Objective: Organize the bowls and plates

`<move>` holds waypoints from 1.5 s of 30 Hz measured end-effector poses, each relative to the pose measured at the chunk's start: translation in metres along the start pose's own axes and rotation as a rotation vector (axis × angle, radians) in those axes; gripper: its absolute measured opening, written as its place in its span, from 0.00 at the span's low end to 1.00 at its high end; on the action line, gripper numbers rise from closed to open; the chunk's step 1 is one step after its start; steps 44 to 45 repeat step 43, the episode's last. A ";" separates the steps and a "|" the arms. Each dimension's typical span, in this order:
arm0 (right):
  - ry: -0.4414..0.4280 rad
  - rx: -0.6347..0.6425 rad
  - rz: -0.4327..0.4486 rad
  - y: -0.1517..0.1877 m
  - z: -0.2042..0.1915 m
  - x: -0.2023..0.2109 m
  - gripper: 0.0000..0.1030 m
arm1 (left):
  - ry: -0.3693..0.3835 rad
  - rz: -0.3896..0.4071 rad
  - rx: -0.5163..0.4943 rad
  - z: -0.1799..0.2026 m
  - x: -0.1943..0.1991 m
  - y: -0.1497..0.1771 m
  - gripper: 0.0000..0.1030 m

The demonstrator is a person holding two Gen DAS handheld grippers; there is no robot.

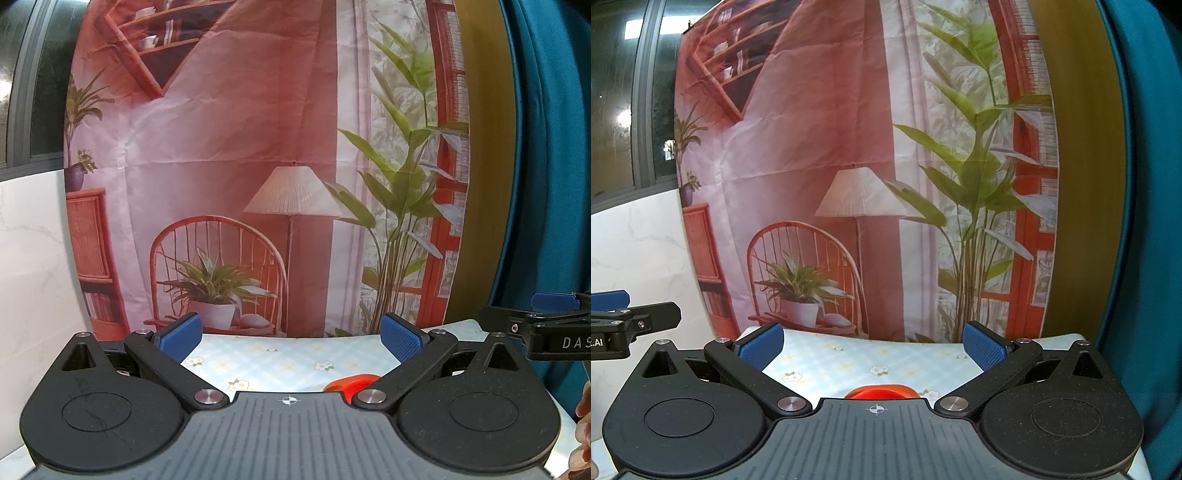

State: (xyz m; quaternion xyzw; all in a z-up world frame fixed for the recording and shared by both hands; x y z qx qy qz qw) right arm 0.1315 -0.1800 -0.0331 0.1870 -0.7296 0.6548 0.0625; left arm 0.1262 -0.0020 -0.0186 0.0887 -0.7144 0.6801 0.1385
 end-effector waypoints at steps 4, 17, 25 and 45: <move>0.000 -0.001 0.001 0.000 0.000 0.001 1.00 | -0.001 0.000 -0.001 -0.001 0.000 0.000 1.00; -0.003 -0.007 0.004 -0.001 0.001 0.001 1.00 | -0.010 -0.004 -0.010 -0.005 -0.001 0.001 1.00; 0.006 -0.024 0.025 -0.001 0.005 0.004 1.00 | -0.017 0.000 -0.010 -0.006 -0.001 0.001 1.00; 0.004 -0.033 0.022 0.002 0.006 0.004 1.00 | -0.016 0.007 -0.016 -0.005 -0.001 0.001 1.00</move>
Point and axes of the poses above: each gripper's, at about its wrist camera, not at the fingertips, and x roughly against the way its jaws point, z to its right, y to its underside, the point moved 10 cm from there along -x, roughly the way its jaws point, and after that the axes turned 5 degrees about -y, right-handed, at the moved point
